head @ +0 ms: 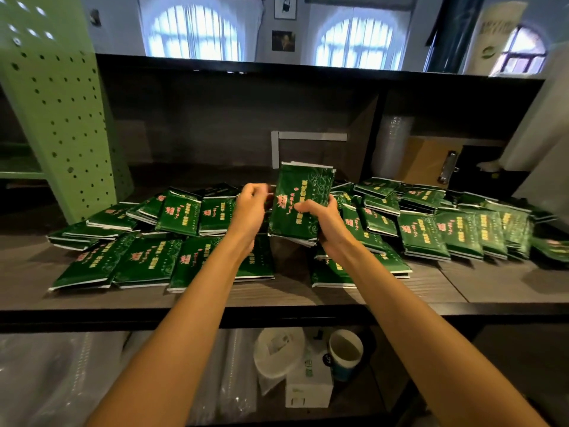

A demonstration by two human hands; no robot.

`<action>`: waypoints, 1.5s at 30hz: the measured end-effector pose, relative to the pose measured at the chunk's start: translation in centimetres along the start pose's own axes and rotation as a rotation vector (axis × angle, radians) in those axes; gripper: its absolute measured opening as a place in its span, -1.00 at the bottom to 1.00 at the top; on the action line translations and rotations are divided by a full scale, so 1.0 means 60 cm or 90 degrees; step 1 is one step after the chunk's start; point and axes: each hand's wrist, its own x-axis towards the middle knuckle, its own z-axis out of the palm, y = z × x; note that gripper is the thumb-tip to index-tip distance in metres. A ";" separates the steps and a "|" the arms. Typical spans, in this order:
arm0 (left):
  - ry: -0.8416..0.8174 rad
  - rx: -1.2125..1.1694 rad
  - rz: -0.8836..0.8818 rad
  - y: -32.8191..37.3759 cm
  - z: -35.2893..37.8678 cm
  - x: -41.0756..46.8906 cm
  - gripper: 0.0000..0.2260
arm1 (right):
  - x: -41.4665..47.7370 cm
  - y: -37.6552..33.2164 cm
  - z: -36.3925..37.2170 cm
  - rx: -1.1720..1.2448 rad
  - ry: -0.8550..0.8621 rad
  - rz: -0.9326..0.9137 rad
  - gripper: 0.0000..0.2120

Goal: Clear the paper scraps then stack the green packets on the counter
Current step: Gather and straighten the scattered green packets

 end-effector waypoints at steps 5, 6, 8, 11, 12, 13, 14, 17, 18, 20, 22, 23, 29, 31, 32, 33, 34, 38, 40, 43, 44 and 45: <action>-0.007 0.447 -0.064 -0.046 -0.034 0.001 -0.67 | -0.014 0.001 0.010 0.029 0.024 -0.011 0.18; -0.077 0.521 -0.099 -0.057 -0.036 -0.002 -0.52 | -0.018 -0.001 0.013 0.031 0.025 -0.012 0.21; -0.133 0.641 -0.111 -0.070 -0.036 -0.011 -0.27 | -0.023 -0.002 0.018 0.026 0.025 -0.019 0.19; -0.110 0.659 -0.071 -0.070 -0.039 -0.018 -0.29 | -0.032 0.000 0.019 -0.003 0.001 -0.019 0.10; -0.106 0.662 -0.074 -0.066 -0.041 -0.017 -0.31 | -0.033 0.001 0.019 -0.008 -0.008 -0.021 0.06; -0.109 0.672 -0.089 -0.062 -0.045 -0.015 -0.33 | -0.036 0.002 0.020 -0.011 -0.013 -0.019 0.05; -0.119 0.684 -0.112 -0.056 -0.050 -0.013 -0.35 | -0.039 0.003 0.022 -0.013 -0.023 -0.019 0.08; -0.131 0.700 -0.132 -0.046 -0.068 -0.004 -0.44 | -0.049 0.005 0.031 -0.024 -0.067 -0.013 0.15; -0.119 0.691 -0.121 -0.047 -0.074 -0.001 -0.47 | -0.051 0.004 0.032 -0.033 -0.084 -0.011 0.16; -0.060 0.600 -0.066 -0.056 -0.084 0.005 -0.55 | -0.055 0.005 0.032 -0.058 -0.110 -0.014 0.11; 0.031 0.407 0.031 -0.056 -0.083 -0.003 -0.68 | -0.061 0.005 0.032 -0.090 -0.139 -0.018 0.06; 0.055 0.278 0.061 -0.047 -0.077 -0.015 -0.73 | -0.067 0.004 0.031 -0.103 -0.156 -0.020 0.03; -0.134 -0.151 0.006 0.009 -0.029 -0.065 -0.57 | -0.077 -0.011 0.029 -0.129 -0.194 -0.028 -0.08; -0.140 -0.181 -0.005 0.017 -0.024 -0.062 -0.58 | -0.076 -0.018 0.027 -0.155 -0.184 -0.033 -0.06; -0.149 -0.175 -0.012 0.019 -0.023 -0.059 -0.58 | -0.076 -0.021 0.026 -0.164 -0.186 -0.033 -0.04; -0.149 -0.161 -0.025 0.025 -0.021 -0.058 -0.59 | -0.077 -0.023 0.025 -0.172 -0.190 -0.032 -0.03; -0.141 -0.147 -0.042 0.027 -0.021 -0.055 -0.62 | -0.077 -0.025 0.023 -0.178 -0.196 -0.032 -0.02; -0.102 -0.123 -0.122 0.039 -0.024 -0.041 -0.59 | -0.078 -0.029 0.021 -0.175 -0.220 -0.016 -0.05; -0.095 -0.135 -0.131 0.042 -0.026 -0.037 -0.54 | -0.079 -0.028 0.020 -0.178 -0.230 -0.013 -0.06; -0.130 -0.115 -0.150 0.045 -0.024 -0.037 -0.52 | -0.082 -0.026 0.017 -0.198 -0.234 -0.017 -0.05; -0.142 -0.105 -0.154 0.046 -0.023 -0.036 -0.54 | -0.084 -0.027 0.016 -0.206 -0.226 -0.016 -0.06; -0.144 -0.096 -0.153 0.048 -0.024 -0.036 -0.60 | -0.086 -0.031 0.014 -0.215 -0.220 -0.017 -0.06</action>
